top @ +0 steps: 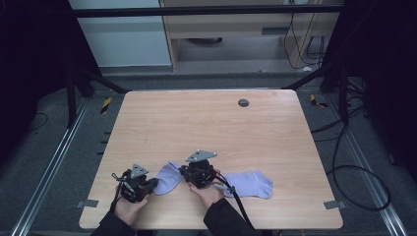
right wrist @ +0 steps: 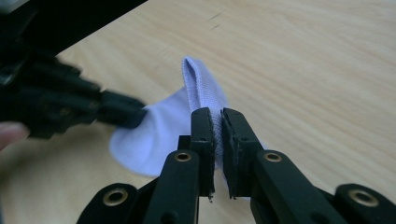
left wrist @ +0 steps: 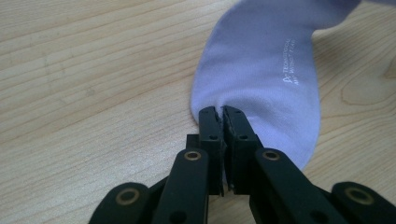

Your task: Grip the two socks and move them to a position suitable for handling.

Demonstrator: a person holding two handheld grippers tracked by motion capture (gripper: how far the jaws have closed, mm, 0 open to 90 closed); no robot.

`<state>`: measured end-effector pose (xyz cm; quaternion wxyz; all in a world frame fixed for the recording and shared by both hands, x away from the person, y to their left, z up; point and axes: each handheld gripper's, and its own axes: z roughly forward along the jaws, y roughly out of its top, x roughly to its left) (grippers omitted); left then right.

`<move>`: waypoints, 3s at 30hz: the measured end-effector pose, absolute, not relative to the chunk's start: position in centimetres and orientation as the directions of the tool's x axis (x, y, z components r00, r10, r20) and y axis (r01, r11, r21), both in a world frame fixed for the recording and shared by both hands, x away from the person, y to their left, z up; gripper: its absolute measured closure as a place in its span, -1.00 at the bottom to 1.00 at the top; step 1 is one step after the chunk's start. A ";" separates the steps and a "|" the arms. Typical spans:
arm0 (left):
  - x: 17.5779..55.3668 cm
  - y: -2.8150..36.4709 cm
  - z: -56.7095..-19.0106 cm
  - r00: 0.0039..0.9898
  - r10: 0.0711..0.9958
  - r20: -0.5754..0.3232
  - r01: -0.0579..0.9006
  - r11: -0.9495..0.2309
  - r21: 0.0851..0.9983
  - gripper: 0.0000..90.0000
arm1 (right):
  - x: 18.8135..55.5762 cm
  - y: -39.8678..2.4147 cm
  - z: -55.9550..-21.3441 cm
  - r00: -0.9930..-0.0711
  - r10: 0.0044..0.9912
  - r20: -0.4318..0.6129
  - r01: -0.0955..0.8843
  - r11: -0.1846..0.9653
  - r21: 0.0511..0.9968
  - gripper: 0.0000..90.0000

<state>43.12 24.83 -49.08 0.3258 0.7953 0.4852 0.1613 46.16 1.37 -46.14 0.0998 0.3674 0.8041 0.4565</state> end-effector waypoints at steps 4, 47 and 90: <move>43.2 24.9 -49.0 0.479 0.876 -0.067 0.668 -0.314 0.675 0.91 | 47.3 1.1 -46.0 -0.664 0.724 0.186 0.531 0.281 0.800 0.85; 42.9 24.6 -48.6 0.437 0.898 -0.056 0.689 -0.294 0.662 0.94 | 50.9 0.0 -49.2 -0.603 0.788 0.121 0.635 0.384 0.670 0.95; 44.1 17.5 -43.7 0.539 0.837 -0.093 0.562 -0.275 0.780 0.24 | 43.8 -17.7 -44.9 -0.496 0.856 0.142 0.602 0.221 0.767 0.20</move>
